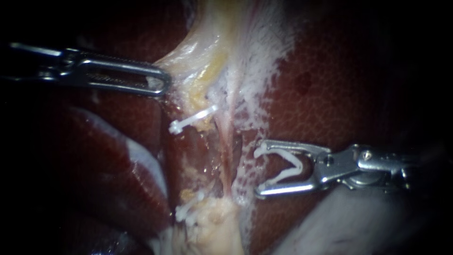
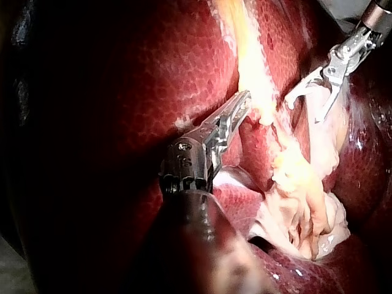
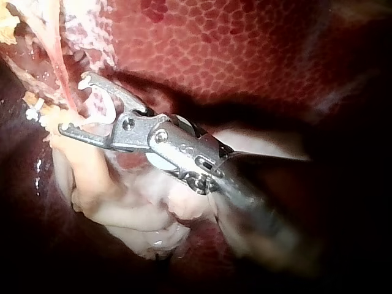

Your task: Clipping first clip right tube

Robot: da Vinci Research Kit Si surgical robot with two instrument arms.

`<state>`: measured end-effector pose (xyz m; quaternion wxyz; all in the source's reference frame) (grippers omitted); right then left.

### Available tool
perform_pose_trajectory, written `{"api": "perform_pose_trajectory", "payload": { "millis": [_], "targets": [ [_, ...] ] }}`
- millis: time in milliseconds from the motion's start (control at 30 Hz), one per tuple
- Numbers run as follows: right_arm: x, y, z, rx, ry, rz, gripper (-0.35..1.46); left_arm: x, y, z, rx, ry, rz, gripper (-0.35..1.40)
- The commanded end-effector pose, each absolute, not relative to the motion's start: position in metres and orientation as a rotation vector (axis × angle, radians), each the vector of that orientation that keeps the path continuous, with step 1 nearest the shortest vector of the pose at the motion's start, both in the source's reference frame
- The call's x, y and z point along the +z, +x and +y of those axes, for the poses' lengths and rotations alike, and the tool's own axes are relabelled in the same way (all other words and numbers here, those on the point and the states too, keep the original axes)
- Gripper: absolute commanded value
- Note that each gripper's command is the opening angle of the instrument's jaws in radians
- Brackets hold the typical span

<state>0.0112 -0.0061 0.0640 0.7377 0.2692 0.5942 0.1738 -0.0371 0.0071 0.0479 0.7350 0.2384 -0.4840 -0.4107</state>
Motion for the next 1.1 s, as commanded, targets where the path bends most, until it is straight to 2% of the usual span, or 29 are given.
{"api": "perform_pose_trajectory", "payload": {
  "millis": [33, 267, 567, 1100],
  "targets": [
    [0.0643, 0.0116, -0.0063, 0.380, 0.597, 1.304, 0.60, 0.0474, -0.0370, 0.0072, -0.905, 0.523, -1.069, -0.23],
    [0.0655, 0.0138, -0.0069, 0.386, 0.616, 1.298, 0.60, 0.0448, -0.0367, 0.0075, -0.901, 0.509, -1.088, -0.23],
    [0.0657, 0.0161, -0.0070, 0.398, 0.650, 1.290, 0.60, 0.0444, -0.0368, 0.0075, -0.898, 0.505, -1.092, -0.23],
    [0.0640, 0.0193, -0.0086, 0.378, 0.768, 1.269, 0.56, 0.0444, -0.0369, 0.0075, -0.898, 0.505, -1.092, -0.23]
  ]
}}
